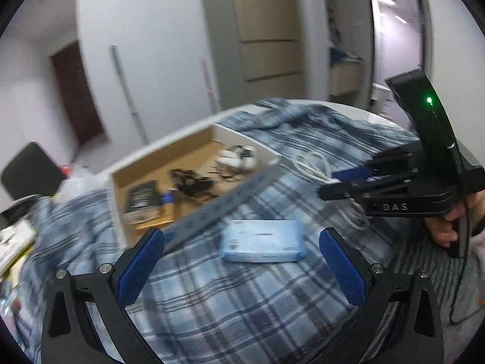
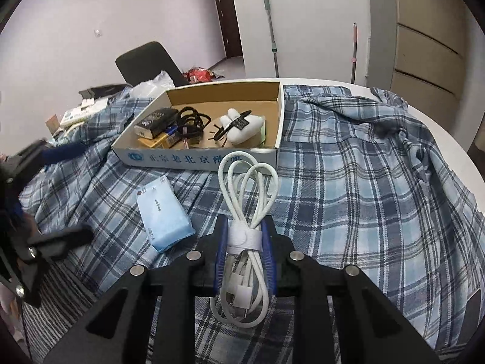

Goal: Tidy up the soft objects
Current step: 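Lift the white cable with the right gripper while the left grasps the blue wipes pack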

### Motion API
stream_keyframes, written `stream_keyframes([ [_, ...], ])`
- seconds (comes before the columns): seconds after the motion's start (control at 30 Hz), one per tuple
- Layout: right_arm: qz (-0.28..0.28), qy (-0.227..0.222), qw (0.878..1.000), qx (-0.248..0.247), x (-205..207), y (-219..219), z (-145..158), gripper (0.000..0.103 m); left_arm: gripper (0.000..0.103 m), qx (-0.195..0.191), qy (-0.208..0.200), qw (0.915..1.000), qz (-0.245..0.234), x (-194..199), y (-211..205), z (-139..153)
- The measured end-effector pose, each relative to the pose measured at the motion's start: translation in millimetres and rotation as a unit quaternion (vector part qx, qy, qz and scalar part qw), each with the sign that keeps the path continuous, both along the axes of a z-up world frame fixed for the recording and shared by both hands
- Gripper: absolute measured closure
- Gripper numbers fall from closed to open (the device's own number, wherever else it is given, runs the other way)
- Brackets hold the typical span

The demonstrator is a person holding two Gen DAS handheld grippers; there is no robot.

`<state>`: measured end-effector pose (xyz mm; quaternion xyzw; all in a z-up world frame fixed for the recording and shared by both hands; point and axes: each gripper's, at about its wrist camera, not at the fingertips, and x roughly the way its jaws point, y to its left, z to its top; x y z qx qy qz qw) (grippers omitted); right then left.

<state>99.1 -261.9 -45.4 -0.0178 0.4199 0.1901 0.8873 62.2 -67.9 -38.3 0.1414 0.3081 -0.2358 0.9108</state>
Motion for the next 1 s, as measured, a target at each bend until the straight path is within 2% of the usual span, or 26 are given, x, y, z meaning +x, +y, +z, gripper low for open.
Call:
stream_keyframes([
  [0.17,-0.001,0.0,1.0,0.005,-2,-3,0,0.082,0.0,-0.008,0.07,0.9971,-0.03,26,-13,-13],
  [0.3,0.001,0.005,1.0,0.006,-1,-2,-2,0.082,0.0,0.003,0.119,0.9923,-0.034,46,-23,-29],
  [0.4,0.004,0.009,1.0,0.004,-1,-1,-3,0.082,0.0,0.025,0.142,0.9892,-0.027,54,-29,-40],
  [0.7,0.003,0.015,1.0,0.005,1,-1,-5,0.082,0.0,0.07,0.146,0.9866,-0.021,57,-42,-57],
  [0.83,0.002,0.018,1.0,0.004,3,-2,-6,0.082,0.0,0.066,0.156,0.9854,-0.021,59,-39,-60],
  [1.0,0.004,0.023,1.0,-0.001,4,-1,-8,0.082,0.0,0.041,0.155,0.9868,-0.021,60,-31,-58],
])
